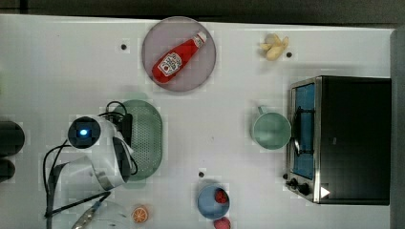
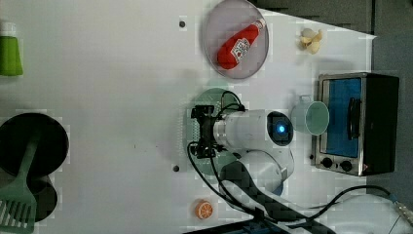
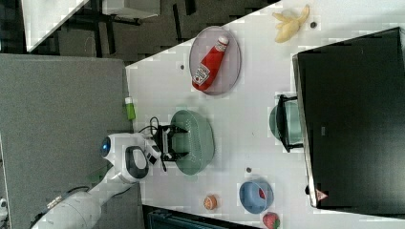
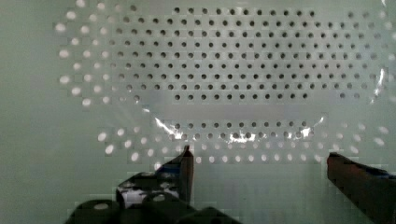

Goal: Drag strainer right to left.

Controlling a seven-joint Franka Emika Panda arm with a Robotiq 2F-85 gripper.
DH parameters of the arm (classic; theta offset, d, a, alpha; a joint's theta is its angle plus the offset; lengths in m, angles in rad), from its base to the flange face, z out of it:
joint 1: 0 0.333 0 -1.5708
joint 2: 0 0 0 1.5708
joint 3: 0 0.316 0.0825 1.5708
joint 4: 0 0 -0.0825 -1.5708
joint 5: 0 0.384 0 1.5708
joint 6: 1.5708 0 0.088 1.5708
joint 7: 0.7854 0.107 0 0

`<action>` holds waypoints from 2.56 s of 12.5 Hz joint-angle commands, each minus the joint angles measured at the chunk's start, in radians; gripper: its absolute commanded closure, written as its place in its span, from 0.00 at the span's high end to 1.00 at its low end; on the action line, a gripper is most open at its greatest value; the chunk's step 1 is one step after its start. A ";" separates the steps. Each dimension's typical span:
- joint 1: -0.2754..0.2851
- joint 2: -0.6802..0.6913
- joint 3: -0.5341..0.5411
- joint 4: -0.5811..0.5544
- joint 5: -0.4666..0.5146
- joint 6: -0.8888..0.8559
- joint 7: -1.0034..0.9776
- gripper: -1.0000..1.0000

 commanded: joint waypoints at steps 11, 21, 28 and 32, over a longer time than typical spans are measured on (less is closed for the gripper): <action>0.153 0.143 0.020 0.231 0.009 -0.005 0.139 1.00; 0.175 0.065 -0.037 0.254 0.020 -0.125 0.056 1.00; 0.144 -0.352 -0.330 0.257 0.019 -0.507 -0.483 1.00; 0.120 -0.576 -0.549 0.258 -0.048 -0.749 -0.846 1.00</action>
